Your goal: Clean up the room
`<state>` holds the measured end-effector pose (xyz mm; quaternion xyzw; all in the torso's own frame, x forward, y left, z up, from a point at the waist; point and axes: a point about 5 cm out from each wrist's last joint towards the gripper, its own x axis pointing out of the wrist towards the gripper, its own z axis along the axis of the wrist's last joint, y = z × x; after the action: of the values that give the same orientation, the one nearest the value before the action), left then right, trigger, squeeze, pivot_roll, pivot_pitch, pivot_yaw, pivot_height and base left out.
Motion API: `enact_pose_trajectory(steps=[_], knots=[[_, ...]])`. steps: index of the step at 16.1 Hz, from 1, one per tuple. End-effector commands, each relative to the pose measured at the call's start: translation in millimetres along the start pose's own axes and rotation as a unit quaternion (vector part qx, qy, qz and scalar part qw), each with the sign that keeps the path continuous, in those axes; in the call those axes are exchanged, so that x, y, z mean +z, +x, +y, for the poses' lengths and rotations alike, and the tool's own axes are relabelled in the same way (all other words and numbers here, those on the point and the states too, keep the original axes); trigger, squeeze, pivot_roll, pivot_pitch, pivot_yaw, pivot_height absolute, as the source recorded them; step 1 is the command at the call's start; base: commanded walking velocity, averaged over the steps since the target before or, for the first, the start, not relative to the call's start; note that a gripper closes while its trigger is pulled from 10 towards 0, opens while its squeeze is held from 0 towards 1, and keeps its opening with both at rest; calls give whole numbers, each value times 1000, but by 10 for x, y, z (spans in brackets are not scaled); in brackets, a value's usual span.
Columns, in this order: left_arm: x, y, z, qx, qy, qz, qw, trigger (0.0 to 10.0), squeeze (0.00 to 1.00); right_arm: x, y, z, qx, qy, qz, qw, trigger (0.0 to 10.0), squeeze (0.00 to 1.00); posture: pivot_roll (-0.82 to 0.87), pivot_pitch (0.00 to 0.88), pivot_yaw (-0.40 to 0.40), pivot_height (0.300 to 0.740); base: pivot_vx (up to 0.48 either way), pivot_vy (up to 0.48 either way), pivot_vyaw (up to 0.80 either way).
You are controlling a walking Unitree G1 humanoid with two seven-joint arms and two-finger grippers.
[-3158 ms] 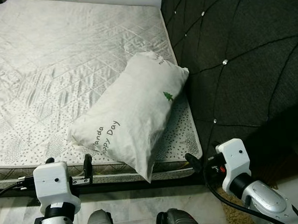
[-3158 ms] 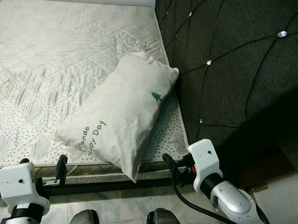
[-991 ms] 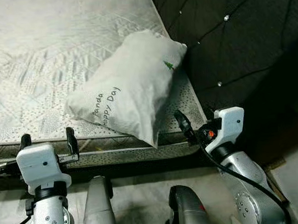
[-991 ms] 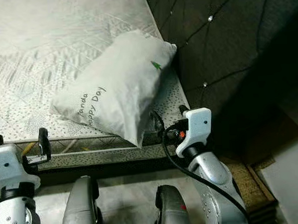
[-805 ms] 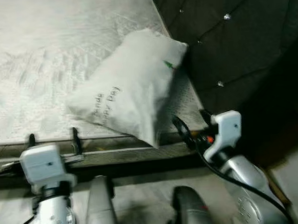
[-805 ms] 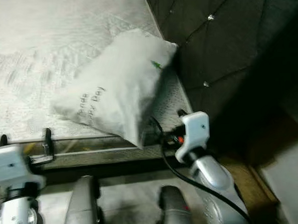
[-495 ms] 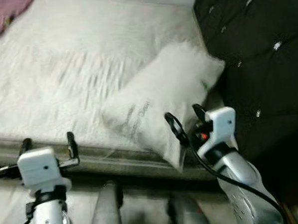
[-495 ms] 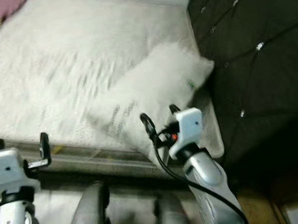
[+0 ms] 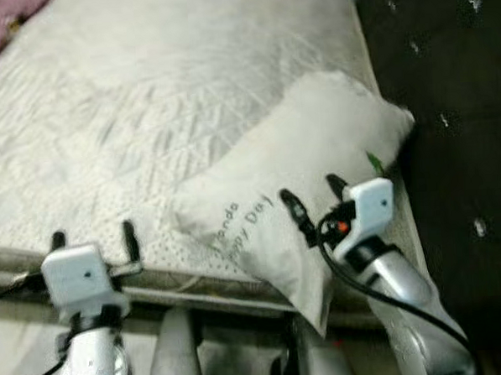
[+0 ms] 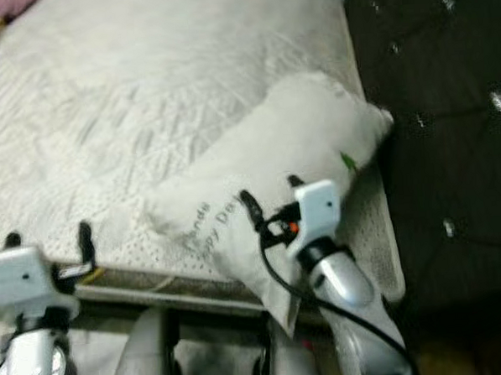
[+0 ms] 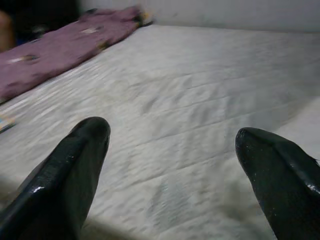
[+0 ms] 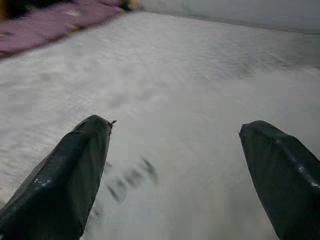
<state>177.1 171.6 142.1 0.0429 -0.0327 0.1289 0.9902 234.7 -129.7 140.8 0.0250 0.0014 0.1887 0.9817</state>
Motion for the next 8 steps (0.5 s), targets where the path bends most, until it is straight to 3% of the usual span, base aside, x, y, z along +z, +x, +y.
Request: enact_pose_trajectory(steps=[1, 8], knots=[[-48, -33, -7, -1, 2, 16, 1000, 10000, 0, -38, -28, -35, -10, -4, 9, 1000, 10000, 0, -1, 118, -104, 613, 0, 0, 0], [-140, -91, -31, -12, -17, 46, 999, 10000, 0, -107, -67, -53, -27, 11, 24, 999, 10000, 0, 6, 107, -108, 605, 0, 0, 0]])
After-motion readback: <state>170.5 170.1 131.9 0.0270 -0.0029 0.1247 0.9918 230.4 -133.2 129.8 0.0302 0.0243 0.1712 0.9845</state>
